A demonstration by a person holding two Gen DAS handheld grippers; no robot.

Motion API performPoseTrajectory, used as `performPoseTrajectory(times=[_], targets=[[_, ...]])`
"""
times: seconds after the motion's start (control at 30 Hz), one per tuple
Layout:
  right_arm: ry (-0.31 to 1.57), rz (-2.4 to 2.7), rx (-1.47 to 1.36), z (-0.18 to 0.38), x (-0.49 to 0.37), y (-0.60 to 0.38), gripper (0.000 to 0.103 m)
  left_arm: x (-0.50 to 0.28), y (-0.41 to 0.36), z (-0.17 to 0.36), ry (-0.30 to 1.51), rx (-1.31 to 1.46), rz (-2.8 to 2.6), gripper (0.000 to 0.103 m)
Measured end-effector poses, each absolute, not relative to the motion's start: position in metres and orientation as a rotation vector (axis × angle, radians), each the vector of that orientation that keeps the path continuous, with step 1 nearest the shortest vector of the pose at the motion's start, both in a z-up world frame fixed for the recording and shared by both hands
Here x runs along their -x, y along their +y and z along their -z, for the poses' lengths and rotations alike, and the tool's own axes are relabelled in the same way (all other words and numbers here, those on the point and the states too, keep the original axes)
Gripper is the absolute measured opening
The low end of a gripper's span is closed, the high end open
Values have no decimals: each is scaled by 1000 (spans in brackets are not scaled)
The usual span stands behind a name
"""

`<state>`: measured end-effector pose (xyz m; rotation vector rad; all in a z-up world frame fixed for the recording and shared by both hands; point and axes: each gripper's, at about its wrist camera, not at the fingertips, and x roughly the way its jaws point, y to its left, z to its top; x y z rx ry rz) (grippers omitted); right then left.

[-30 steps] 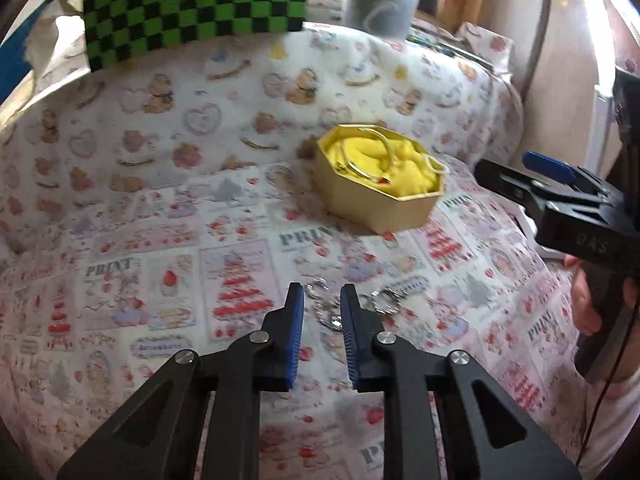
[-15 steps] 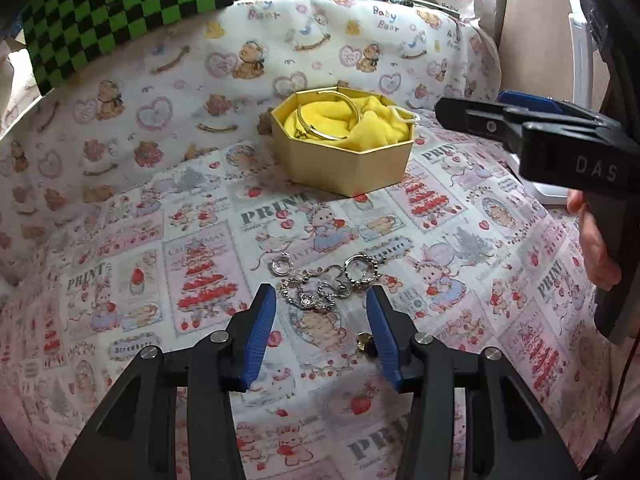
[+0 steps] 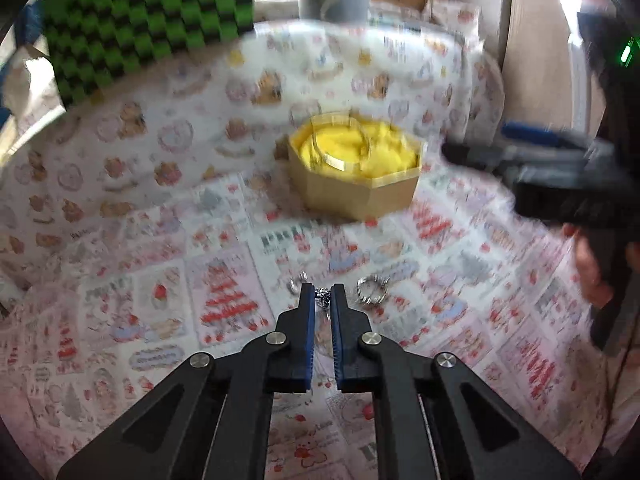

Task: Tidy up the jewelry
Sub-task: 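Lift the silver keychain with the left tool toward the yellow box, then grasp a small silver ring with the right tool while the left carries the keychain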

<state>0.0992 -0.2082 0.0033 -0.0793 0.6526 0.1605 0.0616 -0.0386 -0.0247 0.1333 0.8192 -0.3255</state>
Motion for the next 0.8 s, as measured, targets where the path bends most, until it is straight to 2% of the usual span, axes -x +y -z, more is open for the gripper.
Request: performPoseTrajectory(times=[0.33, 0.6, 0.7, 0.8], targets=[[684, -279, 69, 3, -97, -194, 99, -42, 4, -31, 582, -1, 209, 7], [803, -457, 144, 25, -93, -155, 50, -54, 26, -30, 595, 40, 66, 7], [845, -501, 177, 33, -92, -139, 41, -59, 29, -20, 628, 28, 19, 7], [870, -504, 242, 42, -92, -124, 38, -63, 32, -12, 660, 36, 4, 7]])
